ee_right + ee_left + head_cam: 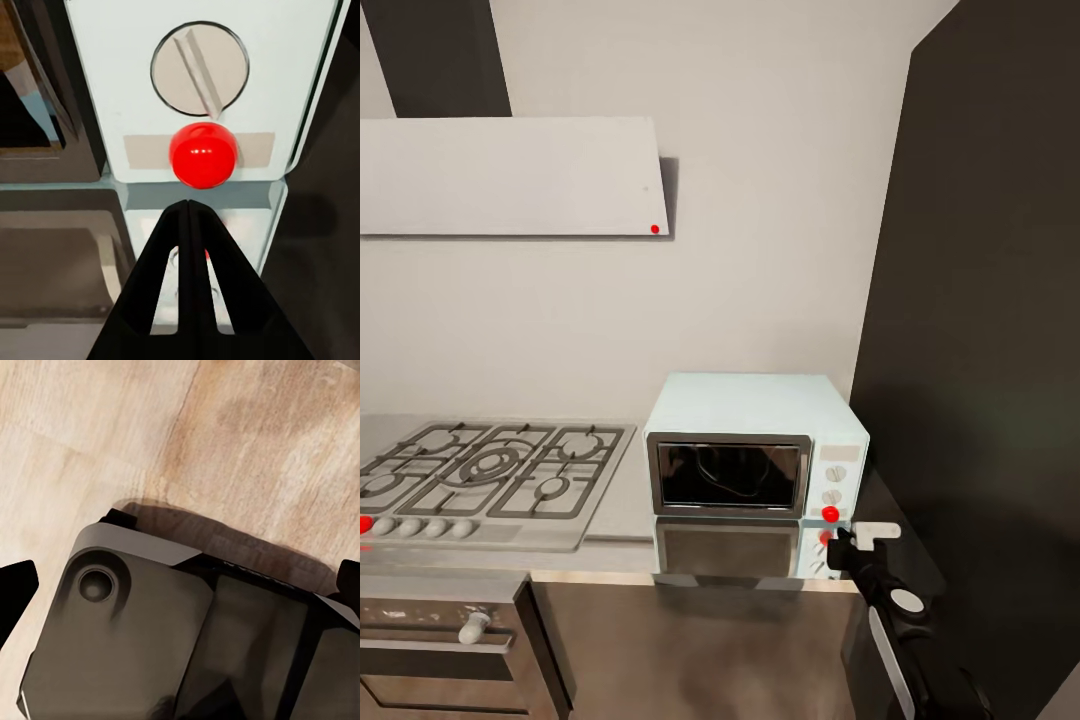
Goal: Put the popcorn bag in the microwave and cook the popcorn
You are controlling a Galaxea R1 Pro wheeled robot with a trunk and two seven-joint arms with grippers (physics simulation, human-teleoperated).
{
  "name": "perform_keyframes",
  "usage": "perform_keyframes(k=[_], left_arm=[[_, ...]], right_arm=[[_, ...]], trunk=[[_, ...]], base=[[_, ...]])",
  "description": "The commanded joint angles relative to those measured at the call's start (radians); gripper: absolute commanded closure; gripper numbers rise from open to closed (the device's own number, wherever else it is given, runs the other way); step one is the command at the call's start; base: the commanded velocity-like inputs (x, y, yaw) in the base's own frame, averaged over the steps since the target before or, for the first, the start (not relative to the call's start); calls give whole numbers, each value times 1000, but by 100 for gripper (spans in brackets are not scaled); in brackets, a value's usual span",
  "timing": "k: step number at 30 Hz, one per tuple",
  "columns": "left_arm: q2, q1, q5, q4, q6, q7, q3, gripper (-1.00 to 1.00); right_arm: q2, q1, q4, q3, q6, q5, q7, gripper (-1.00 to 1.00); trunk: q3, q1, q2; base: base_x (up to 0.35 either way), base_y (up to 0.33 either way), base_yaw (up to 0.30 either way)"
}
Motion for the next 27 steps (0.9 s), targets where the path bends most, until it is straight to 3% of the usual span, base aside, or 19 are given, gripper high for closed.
perform_keyframes(k=[1, 16, 27], left_arm=[[0, -1, 6, 0, -2, 4, -8, -100], [0, -1, 8, 1, -2, 4, -8, -100], [0, -1, 8, 1, -2, 4, -8, -100]], right_arm=[[2, -1, -2, -4, 5, 5, 6, 100], [2, -1, 14, -8, 4, 5, 0, 100], [-6, -2, 75, -8, -54, 7, -3, 100]], trunk=[[-2, 0, -2], [-2, 0, -2], [-2, 0, -2]], base=[[0, 0, 0], [90, 0, 0], [78, 0, 0]])
